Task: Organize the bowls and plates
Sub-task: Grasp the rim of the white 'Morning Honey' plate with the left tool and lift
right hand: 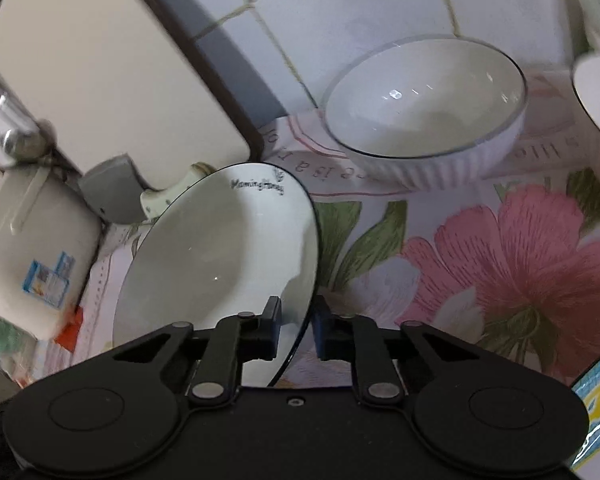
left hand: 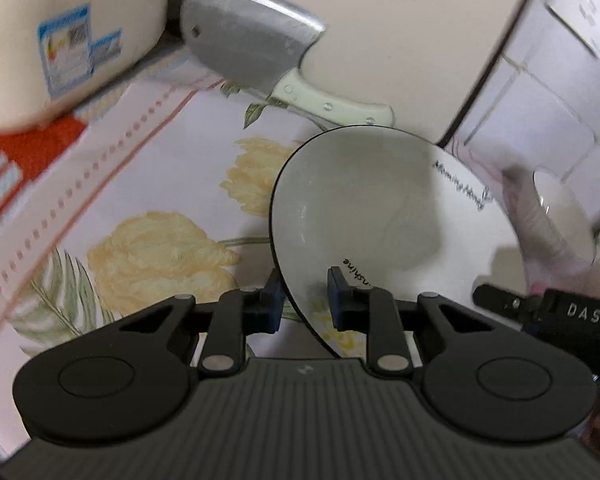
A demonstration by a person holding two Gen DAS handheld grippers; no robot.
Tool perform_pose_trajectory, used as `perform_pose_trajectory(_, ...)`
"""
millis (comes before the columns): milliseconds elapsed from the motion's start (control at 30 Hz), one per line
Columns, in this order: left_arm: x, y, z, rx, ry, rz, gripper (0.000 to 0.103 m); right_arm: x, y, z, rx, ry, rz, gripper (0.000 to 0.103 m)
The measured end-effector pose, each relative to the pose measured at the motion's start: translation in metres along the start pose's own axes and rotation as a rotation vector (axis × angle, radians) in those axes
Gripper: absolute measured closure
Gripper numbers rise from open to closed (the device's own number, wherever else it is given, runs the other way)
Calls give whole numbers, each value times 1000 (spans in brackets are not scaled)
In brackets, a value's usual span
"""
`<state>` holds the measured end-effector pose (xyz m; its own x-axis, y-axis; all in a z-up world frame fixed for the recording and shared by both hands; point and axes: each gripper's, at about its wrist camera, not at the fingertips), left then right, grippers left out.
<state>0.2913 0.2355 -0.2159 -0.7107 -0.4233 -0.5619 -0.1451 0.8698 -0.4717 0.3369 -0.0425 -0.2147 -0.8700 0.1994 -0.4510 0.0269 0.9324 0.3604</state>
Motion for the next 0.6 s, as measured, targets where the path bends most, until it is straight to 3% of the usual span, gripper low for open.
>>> perform_pose_trajectory(133,-2,3,0,12,13,-21,84,-7,-17,6,-47,62,123,93)
perform_pose_trajectory(400,-6,-10,-3,4,86,57,84,-5,-9,1,-27,54,81,88)
perform_pose_trajectory(600,4,-28,-24,30,58,125,83,-4,-9,-22,3,18,91,88)
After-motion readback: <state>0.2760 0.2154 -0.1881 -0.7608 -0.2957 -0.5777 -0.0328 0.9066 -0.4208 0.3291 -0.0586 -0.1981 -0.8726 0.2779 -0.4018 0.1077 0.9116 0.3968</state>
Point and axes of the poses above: each gripper's, at about its wrist camera, not at the fingertips, and z roughly the way its jaws point, y to its left, x to its underside, and after that the axes turned 13 degrees about x, right-handed
